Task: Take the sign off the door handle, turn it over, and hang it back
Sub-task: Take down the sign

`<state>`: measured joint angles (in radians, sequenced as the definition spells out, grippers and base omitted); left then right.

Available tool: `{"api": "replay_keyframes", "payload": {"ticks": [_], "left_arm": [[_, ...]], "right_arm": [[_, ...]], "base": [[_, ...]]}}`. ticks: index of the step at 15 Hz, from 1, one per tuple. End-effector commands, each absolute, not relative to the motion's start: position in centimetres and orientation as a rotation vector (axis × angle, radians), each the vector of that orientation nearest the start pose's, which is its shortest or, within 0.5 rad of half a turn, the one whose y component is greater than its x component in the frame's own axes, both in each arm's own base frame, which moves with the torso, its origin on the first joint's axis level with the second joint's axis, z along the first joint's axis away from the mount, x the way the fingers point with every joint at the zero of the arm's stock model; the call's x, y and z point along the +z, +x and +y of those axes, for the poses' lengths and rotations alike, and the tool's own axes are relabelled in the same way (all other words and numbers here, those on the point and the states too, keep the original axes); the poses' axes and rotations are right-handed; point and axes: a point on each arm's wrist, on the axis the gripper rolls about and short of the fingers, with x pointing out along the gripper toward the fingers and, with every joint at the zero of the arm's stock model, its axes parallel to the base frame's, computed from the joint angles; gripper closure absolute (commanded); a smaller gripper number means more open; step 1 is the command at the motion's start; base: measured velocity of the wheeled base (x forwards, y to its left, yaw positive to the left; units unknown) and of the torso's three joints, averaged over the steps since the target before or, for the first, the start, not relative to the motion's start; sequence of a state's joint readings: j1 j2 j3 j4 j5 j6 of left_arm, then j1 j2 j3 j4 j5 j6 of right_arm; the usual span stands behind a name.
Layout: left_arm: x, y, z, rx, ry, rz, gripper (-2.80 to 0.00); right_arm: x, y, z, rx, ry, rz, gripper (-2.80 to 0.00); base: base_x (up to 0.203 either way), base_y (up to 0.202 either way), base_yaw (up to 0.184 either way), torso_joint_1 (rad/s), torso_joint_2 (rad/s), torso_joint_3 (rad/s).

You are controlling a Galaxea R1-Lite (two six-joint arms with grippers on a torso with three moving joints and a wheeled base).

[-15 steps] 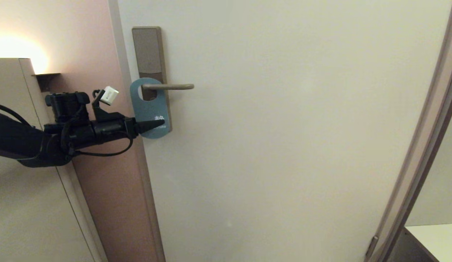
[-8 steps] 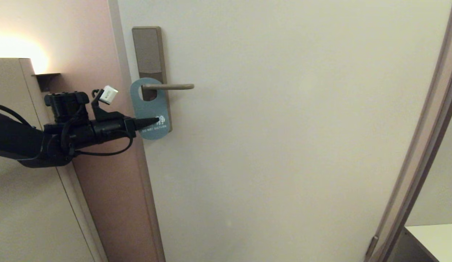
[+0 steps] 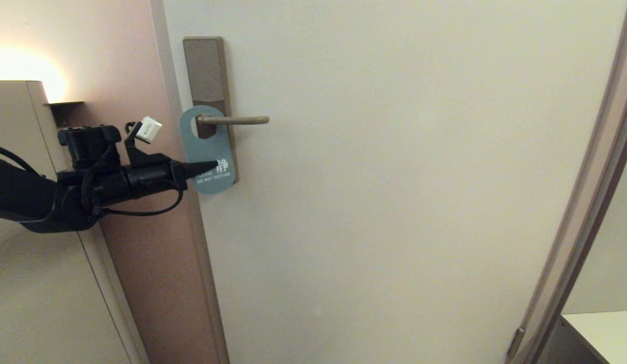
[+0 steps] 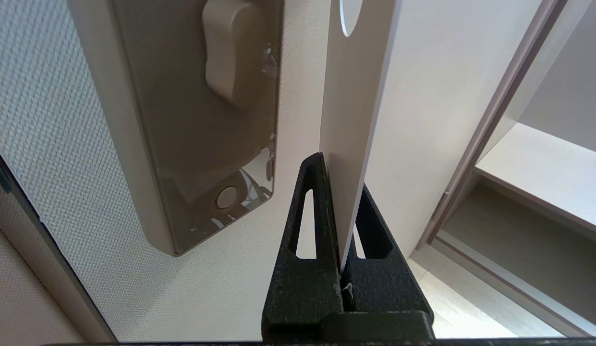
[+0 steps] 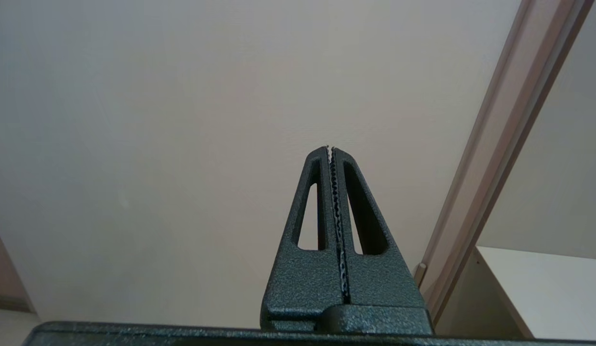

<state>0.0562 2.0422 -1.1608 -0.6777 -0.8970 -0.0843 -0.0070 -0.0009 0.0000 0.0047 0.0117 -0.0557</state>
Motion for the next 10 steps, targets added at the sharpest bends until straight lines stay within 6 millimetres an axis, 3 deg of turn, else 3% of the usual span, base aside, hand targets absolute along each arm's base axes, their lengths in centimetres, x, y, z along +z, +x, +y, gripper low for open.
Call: {"api": "replay_keyframes", "payload": {"ticks": [1, 10], "left_arm": [[16.8, 39.4, 0.5, -0.835, -0.168, 0.207, 0.00], [17.3, 39.0, -0.8, -0.853, -0.158, 0.199, 0.00]], "right_arm": [[7.5, -2.3, 0.0, 0.003, -0.057, 0.005, 0.00], [7.5, -2.3, 0.0, 0.005, -0.057, 0.004, 0.00]], "base": [[0.000, 0.000, 0.000, 0.000, 0.00, 0.000], [0.000, 0.000, 0.000, 0.000, 0.00, 0.000]]}}
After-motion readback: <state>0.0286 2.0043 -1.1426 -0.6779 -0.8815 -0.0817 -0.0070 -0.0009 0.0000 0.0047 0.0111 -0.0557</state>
